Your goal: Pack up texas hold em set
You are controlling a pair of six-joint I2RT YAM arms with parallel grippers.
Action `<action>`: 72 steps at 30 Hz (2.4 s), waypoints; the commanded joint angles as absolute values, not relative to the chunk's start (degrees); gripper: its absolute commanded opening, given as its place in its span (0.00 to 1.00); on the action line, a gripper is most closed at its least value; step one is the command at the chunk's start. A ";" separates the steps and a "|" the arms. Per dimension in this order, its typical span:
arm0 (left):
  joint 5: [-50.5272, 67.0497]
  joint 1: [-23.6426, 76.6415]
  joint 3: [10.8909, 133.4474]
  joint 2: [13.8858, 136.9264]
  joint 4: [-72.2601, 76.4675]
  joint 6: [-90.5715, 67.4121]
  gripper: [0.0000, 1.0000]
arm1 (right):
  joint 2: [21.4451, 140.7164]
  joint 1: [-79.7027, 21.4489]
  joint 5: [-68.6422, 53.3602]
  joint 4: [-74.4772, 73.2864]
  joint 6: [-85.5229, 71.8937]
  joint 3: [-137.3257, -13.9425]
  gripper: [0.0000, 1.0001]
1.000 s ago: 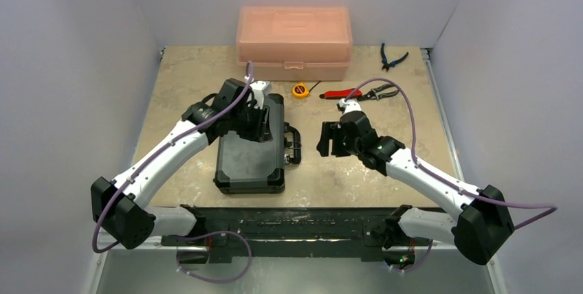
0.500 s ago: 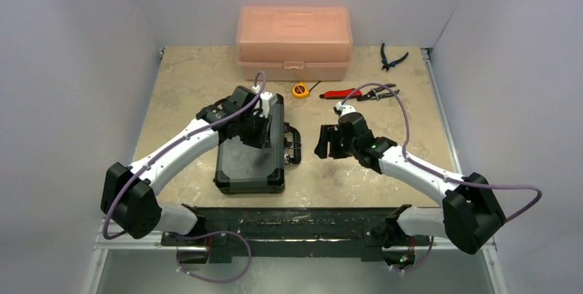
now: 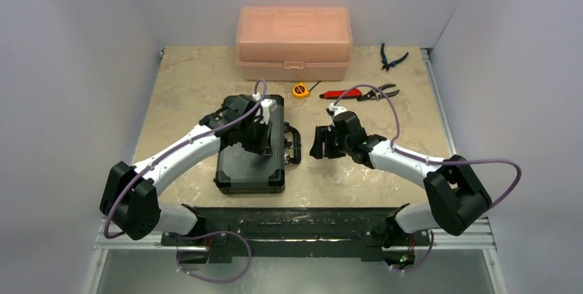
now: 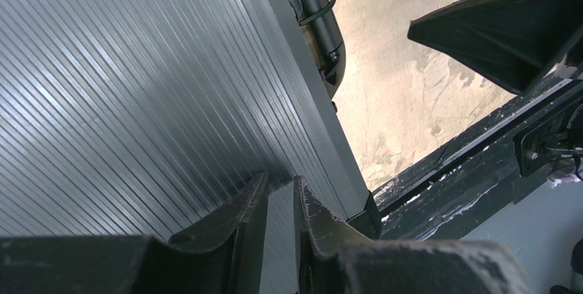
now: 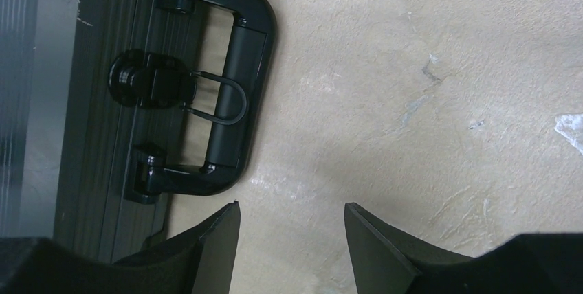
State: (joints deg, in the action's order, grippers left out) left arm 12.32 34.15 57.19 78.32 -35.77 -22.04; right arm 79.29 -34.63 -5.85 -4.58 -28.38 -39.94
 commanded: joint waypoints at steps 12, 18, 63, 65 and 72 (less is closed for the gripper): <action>11.08 34.80 52.76 82.24 -34.07 -24.17 0.17 | 84.73 -33.98 -10.79 4.33 -26.14 -39.46 0.49; 10.49 34.89 52.25 82.27 -34.71 -24.26 0.16 | 86.80 -33.96 -13.91 6.77 -26.85 -39.20 0.41; 9.04 35.50 52.47 79.55 -35.92 -25.22 0.13 | 98.60 -34.01 -18.36 9.74 -27.03 -46.36 0.09; 9.00 35.58 52.54 79.51 -35.88 -25.22 0.13 | 98.44 -33.99 -17.90 9.02 -26.94 -47.33 0.09; 8.88 35.76 52.87 79.02 -35.87 -25.40 0.13 | 97.78 -34.01 -16.38 6.45 -26.34 -50.82 0.09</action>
State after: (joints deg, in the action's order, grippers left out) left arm 11.07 35.05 55.11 78.15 -29.71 -25.15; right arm 98.26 -33.74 -17.45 7.16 -27.35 -47.48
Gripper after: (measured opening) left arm 0.129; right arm 0.088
